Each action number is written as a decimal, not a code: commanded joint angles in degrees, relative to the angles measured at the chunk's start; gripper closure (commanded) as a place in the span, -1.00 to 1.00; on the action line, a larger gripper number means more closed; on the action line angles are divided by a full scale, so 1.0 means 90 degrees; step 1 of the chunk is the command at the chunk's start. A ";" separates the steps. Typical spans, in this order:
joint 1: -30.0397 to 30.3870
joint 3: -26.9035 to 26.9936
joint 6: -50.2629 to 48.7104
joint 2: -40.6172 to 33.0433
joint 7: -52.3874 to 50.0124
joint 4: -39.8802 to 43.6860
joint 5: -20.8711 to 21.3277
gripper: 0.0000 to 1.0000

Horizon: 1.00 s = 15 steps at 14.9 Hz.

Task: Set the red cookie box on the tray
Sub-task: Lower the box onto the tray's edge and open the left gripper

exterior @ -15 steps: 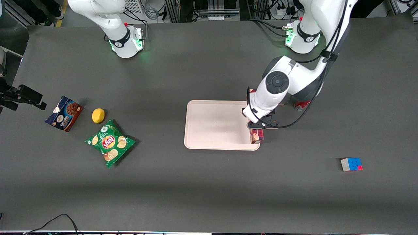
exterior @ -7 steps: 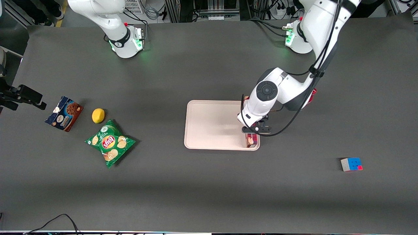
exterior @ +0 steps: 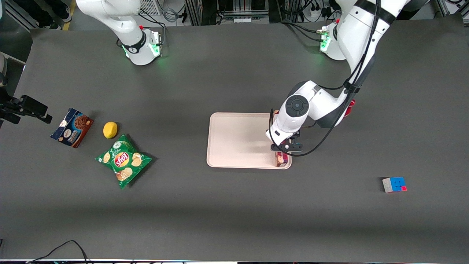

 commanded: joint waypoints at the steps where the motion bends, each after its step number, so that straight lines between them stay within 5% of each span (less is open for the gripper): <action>1: -0.0046 0.0017 0.0022 -0.0057 -0.0192 0.0026 0.0175 -0.94; 12: -0.0046 0.0017 -0.0231 -0.0144 -0.0163 0.0317 0.0175 -1.00; 15: -0.0066 -0.0157 -0.2945 -0.0262 0.0498 0.2040 0.0088 -1.00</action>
